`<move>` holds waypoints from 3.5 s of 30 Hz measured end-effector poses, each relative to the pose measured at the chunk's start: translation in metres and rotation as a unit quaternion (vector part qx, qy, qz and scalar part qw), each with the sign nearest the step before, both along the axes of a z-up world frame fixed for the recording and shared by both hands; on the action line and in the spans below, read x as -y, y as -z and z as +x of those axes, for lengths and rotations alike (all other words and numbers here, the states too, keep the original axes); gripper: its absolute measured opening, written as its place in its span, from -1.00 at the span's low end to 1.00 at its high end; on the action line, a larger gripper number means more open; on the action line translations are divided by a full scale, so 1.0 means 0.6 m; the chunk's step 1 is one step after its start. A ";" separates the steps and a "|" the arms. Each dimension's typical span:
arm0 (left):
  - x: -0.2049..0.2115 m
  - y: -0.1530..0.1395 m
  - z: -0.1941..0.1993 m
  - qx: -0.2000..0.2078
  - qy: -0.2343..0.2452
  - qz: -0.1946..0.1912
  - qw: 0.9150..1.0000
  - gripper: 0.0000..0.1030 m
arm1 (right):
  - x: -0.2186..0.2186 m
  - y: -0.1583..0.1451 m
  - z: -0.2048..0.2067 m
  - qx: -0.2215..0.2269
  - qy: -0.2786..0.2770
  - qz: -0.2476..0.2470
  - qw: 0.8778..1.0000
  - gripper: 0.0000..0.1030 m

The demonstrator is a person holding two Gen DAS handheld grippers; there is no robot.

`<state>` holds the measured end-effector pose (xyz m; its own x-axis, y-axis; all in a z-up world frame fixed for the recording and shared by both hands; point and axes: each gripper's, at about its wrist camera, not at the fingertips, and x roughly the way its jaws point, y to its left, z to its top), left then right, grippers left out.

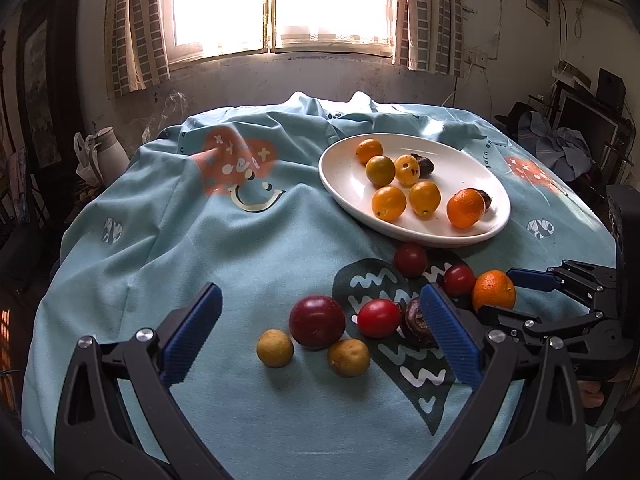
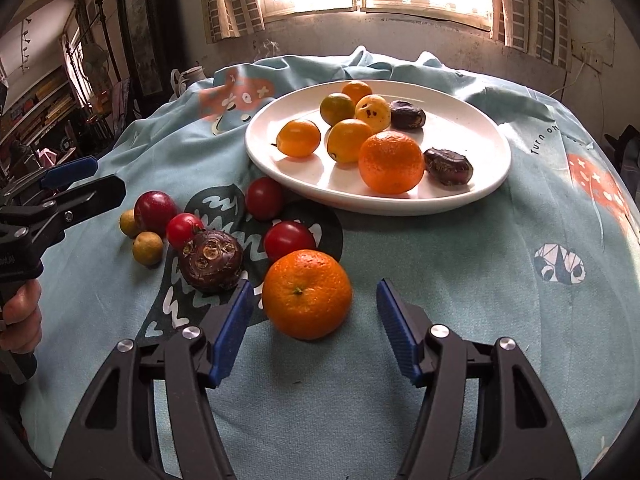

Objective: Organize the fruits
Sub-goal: 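Withdraw both open tools from the plate toward the remaining fruits, then grasp an orange with the right tool while the left tool grasps a yellow fruit, then place both held fruits on the white plate and open both tools, then move the right tool to the dark brown fruit and grasp it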

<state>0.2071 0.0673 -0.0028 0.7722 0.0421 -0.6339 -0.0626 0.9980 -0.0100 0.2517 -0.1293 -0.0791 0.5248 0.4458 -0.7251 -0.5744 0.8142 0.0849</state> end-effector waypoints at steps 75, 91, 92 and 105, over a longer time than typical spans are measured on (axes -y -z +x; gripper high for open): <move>0.095 -0.042 0.245 -0.044 0.093 0.021 0.994 0.75 | 0.075 -0.090 0.152 0.064 0.122 0.133 0.981 0.19; -0.048 0.001 0.015 -0.012 -0.032 -0.004 0.999 0.96 | -0.046 -0.060 -0.036 0.035 -0.081 0.055 0.995 0.20; -0.054 0.001 0.013 -0.011 -0.033 -0.011 0.999 0.96 | -0.054 -0.053 -0.041 0.032 -0.093 0.045 0.994 0.20; -0.092 -0.024 -0.002 0.014 -0.091 -0.040 0.995 0.96 | -0.093 -0.014 -0.039 0.007 -0.121 0.005 0.993 0.20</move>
